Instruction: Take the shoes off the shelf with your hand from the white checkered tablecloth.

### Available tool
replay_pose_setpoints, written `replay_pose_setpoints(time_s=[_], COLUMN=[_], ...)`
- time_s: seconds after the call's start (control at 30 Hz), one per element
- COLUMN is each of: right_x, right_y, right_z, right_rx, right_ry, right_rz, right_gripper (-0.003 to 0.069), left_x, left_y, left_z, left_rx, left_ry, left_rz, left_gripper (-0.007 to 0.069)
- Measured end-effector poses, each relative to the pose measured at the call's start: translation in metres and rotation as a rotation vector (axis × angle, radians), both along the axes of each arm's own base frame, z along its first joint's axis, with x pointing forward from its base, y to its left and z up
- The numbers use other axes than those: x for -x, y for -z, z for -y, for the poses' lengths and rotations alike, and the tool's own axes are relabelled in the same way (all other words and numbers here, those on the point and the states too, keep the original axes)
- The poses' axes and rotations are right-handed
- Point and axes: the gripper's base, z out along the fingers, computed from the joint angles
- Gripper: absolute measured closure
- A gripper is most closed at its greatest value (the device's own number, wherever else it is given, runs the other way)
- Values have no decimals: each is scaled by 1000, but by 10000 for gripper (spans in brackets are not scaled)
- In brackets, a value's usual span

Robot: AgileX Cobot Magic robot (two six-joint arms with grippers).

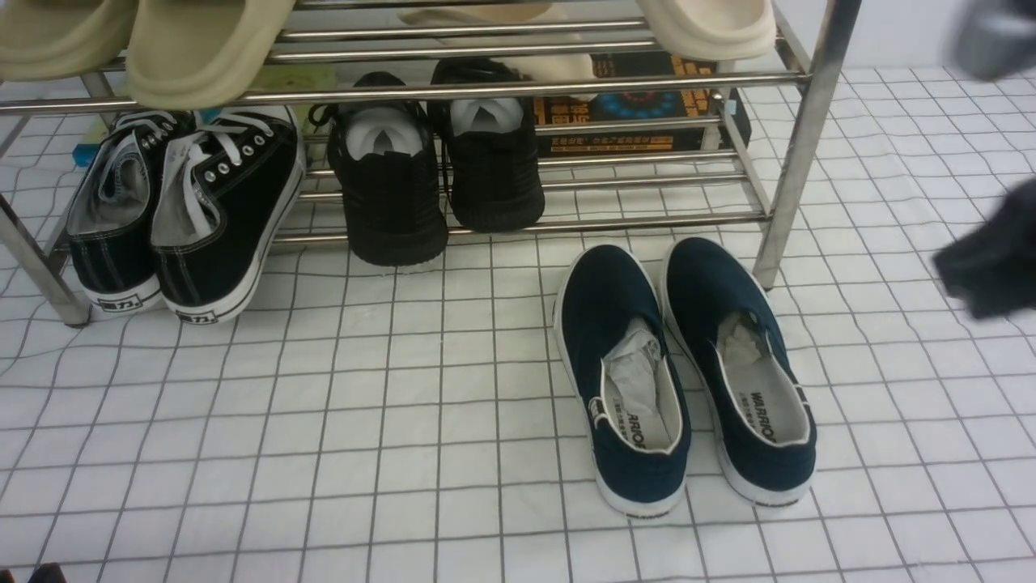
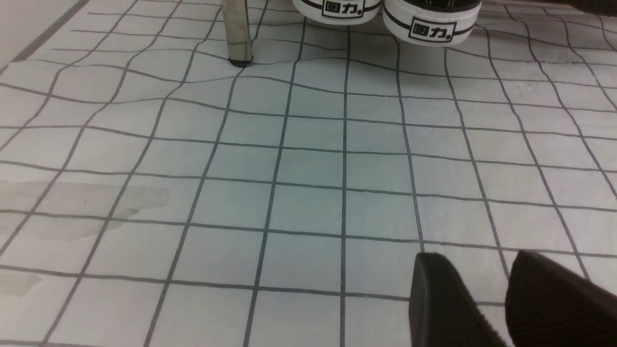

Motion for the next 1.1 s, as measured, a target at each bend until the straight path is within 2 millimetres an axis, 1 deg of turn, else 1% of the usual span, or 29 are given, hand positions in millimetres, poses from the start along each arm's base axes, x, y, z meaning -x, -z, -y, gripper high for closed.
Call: replay_pose_setpoints(time_s=[0.03,0.07,0.1,0.17,0.27,0.3,0.33,0.47,0.8,1.1], right_x=[9,22,29,43,56,55,59,65,66,72], right_y=[3,10,17,36,62,60,66,68,67,67], right_z=[5,12,16,23,30,30,33,37,38,31], right_rx=[-35,-81,-115,-195,-295,-306,-335,-370,-377,-392], right_ry=[-17,-37,-49,-62,-60,-60,-57,-55,-55,-147], right_rz=[45,114,156,249,340,355,388,440,451,438], right_gripper=[674,674,674,674,674,674,674,674,669,662], left_x=[0,0,0,0,0,0,0,0,0,0], left_y=[0,0,0,0,0,0,0,0,0,0], left_z=[0,0,0,0,0,0,0,0,0,0], left_rx=[0,0,0,0,0,0,0,0,-1,-1], left_ry=[0,0,0,0,0,0,0,0,0,0], left_rz=[0,0,0,0,0,0,0,0,0,0], left_gripper=[386,386,386,386,386,386,386,386,386,386])
